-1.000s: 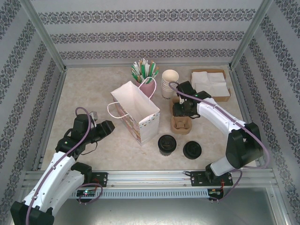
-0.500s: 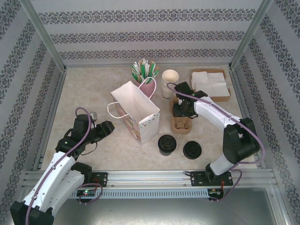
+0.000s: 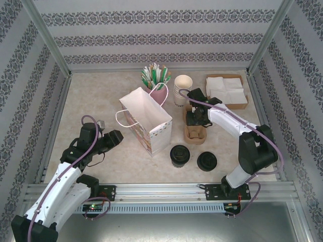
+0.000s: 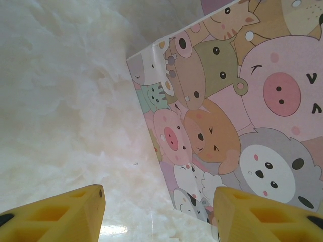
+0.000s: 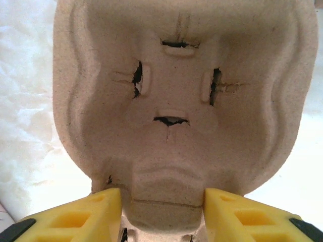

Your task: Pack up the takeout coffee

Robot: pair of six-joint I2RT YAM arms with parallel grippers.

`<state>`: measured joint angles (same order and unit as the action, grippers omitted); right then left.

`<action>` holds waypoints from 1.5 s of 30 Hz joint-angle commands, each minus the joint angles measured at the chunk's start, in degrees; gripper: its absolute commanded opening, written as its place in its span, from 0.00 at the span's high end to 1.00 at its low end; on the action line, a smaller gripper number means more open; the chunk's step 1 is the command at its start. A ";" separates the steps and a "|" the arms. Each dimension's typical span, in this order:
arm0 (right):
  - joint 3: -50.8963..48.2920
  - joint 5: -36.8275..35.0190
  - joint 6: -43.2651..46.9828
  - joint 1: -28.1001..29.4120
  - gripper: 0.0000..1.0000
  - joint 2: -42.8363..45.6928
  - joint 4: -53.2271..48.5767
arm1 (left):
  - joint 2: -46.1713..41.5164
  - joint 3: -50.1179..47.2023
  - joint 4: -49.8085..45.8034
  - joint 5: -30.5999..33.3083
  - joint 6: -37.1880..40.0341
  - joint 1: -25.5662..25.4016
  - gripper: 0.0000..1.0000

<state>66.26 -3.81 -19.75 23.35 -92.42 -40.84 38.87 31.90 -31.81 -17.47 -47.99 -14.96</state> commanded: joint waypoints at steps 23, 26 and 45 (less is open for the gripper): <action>3.70 -2.31 -2.03 0.55 0.63 4.04 -4.41 | 0.68 0.61 0.51 0.36 0.44 -0.63 0.40; 3.97 -2.11 -2.48 0.75 0.64 5.96 -5.12 | 0.77 0.81 0.57 0.51 0.53 -0.63 0.41; 31.01 -16.11 6.44 14.57 0.66 18.54 -20.77 | 1.11 10.12 -3.01 4.72 3.95 -0.77 0.42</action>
<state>91.85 -13.63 -16.03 35.40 -74.17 -56.75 40.14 39.53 -32.93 -14.87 -46.28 -14.96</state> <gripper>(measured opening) 0.345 0.578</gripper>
